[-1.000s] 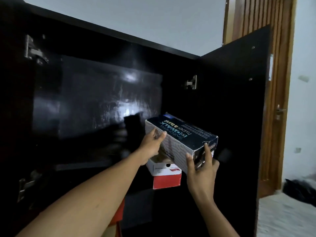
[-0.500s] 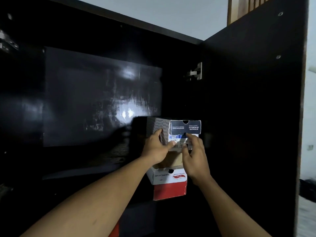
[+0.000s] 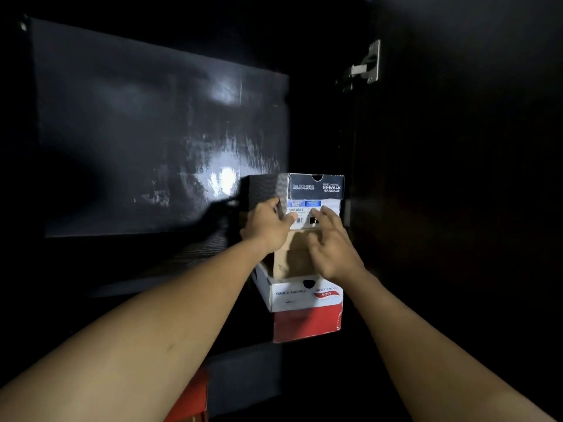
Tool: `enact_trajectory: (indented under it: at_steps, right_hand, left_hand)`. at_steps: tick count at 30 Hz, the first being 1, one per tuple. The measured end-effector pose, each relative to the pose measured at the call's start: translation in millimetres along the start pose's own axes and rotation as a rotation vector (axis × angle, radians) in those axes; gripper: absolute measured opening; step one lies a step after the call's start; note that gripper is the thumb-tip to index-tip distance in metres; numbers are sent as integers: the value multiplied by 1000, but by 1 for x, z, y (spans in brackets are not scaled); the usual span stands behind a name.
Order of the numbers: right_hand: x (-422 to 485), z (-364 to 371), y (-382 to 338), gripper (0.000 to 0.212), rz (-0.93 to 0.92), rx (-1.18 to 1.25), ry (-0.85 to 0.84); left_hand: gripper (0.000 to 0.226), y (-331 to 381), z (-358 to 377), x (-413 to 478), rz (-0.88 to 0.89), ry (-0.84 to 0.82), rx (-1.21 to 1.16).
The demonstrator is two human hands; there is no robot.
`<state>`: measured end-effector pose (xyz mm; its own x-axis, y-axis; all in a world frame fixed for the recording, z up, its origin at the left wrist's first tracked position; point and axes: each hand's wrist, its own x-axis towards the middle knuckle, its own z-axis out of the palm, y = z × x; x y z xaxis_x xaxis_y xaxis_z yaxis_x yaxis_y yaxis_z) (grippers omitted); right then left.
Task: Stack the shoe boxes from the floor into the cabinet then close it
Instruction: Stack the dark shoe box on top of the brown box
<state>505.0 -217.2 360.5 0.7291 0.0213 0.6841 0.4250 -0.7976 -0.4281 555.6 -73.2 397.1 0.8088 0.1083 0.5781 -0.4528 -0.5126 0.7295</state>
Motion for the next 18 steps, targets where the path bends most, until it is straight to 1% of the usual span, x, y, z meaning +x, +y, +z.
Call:
enact_trajectory:
  at_steps: [5,8,10,14,18]
  right_hand:
    - [-3,-5,-3,61,-4,20,-45]
    - [-11,-14,-10,59,1,11,-76]
    - [-22,-23,-19,59,33,25,-67]
    - [-62,-50,-40,61,123,55,-69]
    - [-114,-98,-64,61,204,53,-83]
  left_hand:
    - [68,2,-4,-6,6,2,17]
    - [61,5,-13,-20,1,-16,28]
    - [59,12,-21,-38,23,-32,18]
    - [63,30,-45,-82,45,-109,53]
    - [69,58,-75,-129,38,-222,75]
